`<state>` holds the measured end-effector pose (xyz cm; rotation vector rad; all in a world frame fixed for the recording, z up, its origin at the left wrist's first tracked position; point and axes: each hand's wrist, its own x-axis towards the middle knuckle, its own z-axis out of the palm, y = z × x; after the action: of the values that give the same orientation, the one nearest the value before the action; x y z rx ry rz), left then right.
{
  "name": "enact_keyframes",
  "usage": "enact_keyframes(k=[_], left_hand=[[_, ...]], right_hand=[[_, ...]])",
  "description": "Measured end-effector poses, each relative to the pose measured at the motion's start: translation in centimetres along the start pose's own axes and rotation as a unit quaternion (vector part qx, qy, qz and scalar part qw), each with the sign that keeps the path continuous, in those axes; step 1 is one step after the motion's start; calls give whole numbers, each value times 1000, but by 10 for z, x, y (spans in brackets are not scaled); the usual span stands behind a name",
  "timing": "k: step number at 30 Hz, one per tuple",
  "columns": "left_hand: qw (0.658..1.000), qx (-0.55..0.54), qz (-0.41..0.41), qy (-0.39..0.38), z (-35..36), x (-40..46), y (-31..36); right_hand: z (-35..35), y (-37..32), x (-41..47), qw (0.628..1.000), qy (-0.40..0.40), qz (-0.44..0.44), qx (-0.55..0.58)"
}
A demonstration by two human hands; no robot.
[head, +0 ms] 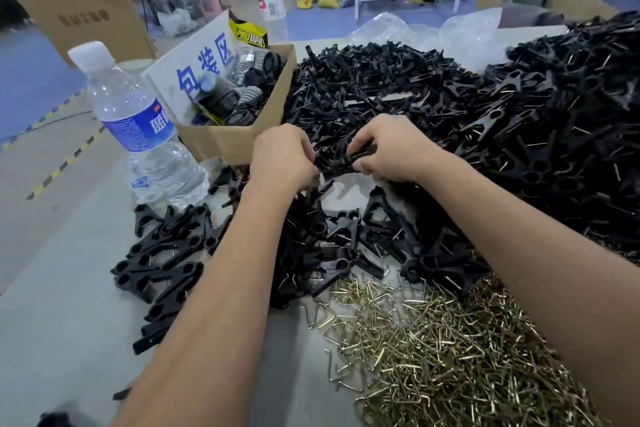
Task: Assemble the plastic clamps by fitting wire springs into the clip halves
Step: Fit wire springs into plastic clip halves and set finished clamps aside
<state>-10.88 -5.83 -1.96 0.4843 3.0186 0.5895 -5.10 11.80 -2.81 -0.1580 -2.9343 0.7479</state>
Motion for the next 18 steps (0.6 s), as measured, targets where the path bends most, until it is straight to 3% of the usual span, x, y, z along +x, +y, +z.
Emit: enact_keyframes(k=[2, 4, 7, 10, 13, 15, 18], left_hand=[[1000, -4, 7, 18, 2, -5, 3], [1000, 9, 6, -24, 3, -12, 8], [995, 76, 15, -64, 1, -19, 14], [995, 68, 18, -71, -1, -17, 14], [1000, -22, 4, -4, -1, -15, 10], [990, -138, 0, 38, 1, -19, 11], [935, -353, 5, 27, 10, -31, 19]], right_hand=[[3, 2, -4, 998, 63, 19, 18], [5, 2, -6, 993, 116, 25, 11], [2, 1, -11, 987, 158, 15, 17], [-5, -2, -17, 979, 196, -5, 61], [-15, -4, -32, 963, 234, 17, 134], [-18, -3, -48, 951, 246, 45, 181], [-18, 1, -79, 934, 238, 55, 260]])
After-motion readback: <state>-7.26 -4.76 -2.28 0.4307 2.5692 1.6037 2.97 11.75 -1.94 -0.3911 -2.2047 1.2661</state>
